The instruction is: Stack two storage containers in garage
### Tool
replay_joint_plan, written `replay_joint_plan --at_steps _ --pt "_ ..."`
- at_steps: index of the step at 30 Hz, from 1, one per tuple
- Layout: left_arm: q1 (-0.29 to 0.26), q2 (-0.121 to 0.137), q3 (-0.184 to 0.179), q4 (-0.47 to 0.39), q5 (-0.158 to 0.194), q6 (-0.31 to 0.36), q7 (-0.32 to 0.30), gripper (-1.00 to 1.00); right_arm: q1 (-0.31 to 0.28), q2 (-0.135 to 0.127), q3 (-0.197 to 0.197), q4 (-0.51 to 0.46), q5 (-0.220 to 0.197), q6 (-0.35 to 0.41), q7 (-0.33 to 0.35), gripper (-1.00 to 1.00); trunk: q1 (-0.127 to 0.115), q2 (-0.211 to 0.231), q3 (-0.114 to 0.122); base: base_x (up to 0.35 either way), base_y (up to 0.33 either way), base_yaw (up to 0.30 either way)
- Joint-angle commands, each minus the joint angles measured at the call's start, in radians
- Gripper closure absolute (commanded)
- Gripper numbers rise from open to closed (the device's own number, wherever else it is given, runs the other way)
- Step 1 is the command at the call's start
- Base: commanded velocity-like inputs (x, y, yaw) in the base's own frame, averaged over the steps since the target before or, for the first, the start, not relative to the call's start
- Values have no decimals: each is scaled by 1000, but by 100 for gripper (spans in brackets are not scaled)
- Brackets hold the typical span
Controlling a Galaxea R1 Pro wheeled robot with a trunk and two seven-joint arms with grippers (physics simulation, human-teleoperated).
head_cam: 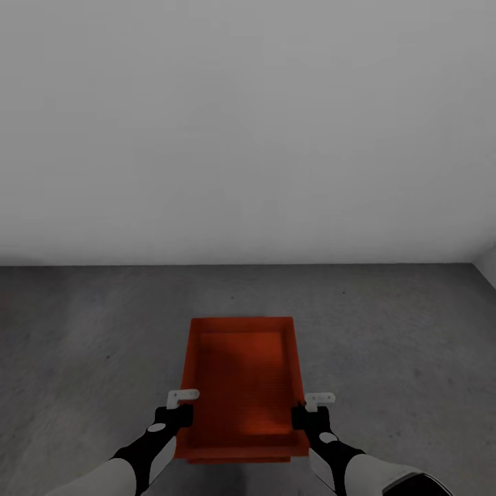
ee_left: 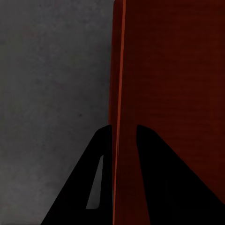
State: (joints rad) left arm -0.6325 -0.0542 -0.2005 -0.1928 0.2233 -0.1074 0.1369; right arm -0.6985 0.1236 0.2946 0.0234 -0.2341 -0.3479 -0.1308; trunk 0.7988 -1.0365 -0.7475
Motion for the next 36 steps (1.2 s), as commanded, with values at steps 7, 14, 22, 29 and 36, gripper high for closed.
replay_joint_plan --at_steps 7,14,22,29,36 --pt "-1 33 13 -2 -4 -20 21 100 -1 1 -28 4 1 -2 0 100 0 -1 -1 0 65 0" --pt "-1 33 13 -2 -4 -20 21 100 -1 1 -28 4 1 -2 0 100 0 -1 -1 0 13 0" --pt "-1 33 13 -3 -4 -20 21 100 0 1 -28 4 1 -1 0 100 0 -1 -1 0 0 0" --pt "-1 33 14 -5 -3 -21 21 100 -1 1 -28 4 1 -1 0 100 0 -1 -1 0 0 0" --pt "-1 32 14 -5 -3 -21 21 100 0 1 -28 4 1 -1 0 100 0 -1 -1 0 0 0"
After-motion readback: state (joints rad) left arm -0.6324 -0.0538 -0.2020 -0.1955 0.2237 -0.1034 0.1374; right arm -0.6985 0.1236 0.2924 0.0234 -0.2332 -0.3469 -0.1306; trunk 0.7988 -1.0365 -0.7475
